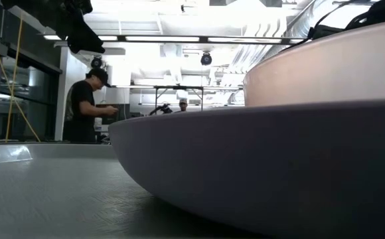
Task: Set up tray
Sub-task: Put the light blue napkin on the gray serving tray to the left of the violet plate
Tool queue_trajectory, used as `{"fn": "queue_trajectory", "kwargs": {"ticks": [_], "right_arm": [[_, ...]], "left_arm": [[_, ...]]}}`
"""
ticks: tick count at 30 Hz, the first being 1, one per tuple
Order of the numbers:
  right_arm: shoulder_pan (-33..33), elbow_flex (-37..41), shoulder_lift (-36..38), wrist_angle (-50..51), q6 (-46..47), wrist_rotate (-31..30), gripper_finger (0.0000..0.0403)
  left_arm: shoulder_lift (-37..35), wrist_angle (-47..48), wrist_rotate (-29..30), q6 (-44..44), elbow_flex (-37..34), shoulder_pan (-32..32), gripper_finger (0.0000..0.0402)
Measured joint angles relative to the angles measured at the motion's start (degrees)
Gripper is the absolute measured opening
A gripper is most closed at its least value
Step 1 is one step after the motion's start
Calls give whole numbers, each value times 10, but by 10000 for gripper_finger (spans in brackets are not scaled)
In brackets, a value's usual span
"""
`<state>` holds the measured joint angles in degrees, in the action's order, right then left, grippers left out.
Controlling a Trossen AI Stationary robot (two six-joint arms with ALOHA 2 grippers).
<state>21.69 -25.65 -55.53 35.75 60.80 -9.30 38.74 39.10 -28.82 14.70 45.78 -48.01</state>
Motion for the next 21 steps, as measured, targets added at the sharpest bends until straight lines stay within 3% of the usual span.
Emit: {"fn": "queue_trajectory", "kwargs": {"ticks": [7, 21], "right_arm": [[32, 0, 0, -13, -40, 1, 240], [43, 78, 0, -135, 1, 37, 238]], "left_arm": [[0, 0, 0, 0, 0, 0, 211], [0, 0, 0, 0, 0, 0, 211]]}}
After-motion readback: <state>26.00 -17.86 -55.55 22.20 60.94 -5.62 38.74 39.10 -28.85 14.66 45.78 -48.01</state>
